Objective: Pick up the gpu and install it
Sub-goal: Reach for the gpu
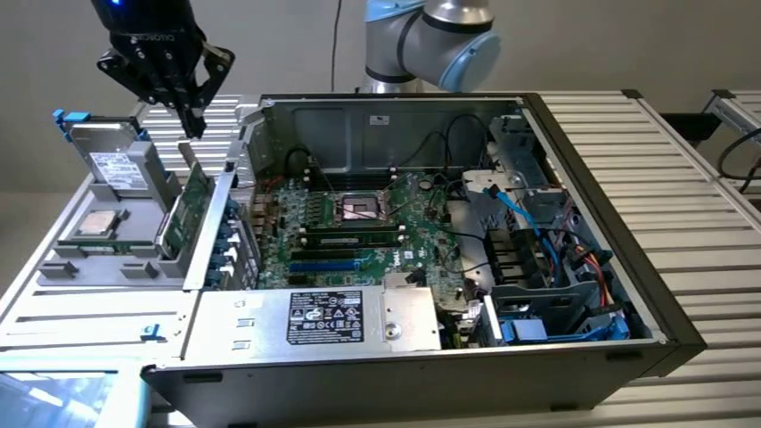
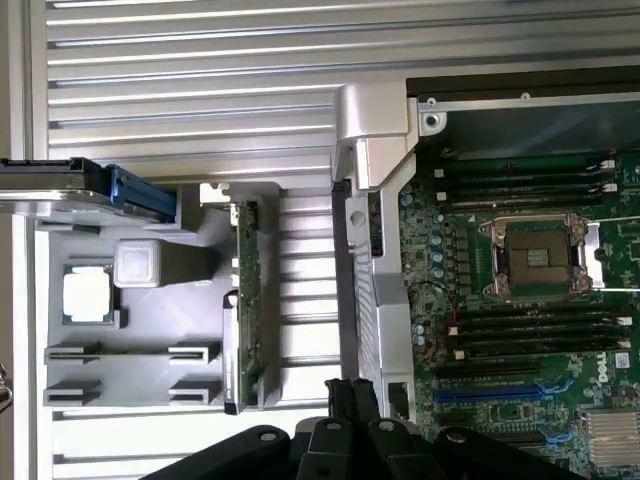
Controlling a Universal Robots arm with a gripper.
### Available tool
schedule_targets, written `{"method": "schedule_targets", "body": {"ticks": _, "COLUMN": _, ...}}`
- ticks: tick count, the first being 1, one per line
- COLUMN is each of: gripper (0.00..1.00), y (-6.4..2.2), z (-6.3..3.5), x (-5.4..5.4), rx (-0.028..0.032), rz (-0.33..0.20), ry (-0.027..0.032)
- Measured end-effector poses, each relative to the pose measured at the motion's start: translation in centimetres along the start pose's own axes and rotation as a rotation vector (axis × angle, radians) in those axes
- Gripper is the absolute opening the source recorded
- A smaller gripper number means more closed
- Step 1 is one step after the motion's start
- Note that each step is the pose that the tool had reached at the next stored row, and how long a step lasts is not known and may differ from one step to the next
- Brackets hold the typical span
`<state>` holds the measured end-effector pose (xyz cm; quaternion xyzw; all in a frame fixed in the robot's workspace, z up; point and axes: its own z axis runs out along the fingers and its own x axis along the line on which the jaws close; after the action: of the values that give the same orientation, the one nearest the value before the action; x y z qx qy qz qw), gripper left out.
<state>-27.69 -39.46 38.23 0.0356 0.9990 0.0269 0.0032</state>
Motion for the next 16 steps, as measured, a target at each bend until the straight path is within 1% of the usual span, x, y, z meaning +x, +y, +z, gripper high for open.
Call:
{"method": "schedule_targets", "body": {"ticks": 9, "gripper": 0.12, "y": 0.20, "z": 1.58, "x": 4.1, "rx": 0.0004, "rz": 0.000, "ry": 0.0000}}
{"method": "schedule_targets", "body": {"ticks": 13, "gripper": 0.12, "y": 0.19, "z": 1.99, "x": 6.0, "rx": 0.0005, "rz": 0.000, "ry": 0.0005}}
{"method": "schedule_targets", "body": {"ticks": 15, "gripper": 0.12, "y": 0.25, "z": 2.26, "x": 6.7, "rx": 0.0004, "rz": 0.000, "ry": 0.0008}}
{"method": "schedule_targets", "body": {"ticks": 16, "gripper": 0.12, "y": 0.33, "z": 2.40, "x": 6.9, "rx": 0.0003, "rz": 0.000, "ry": 0.0010}}
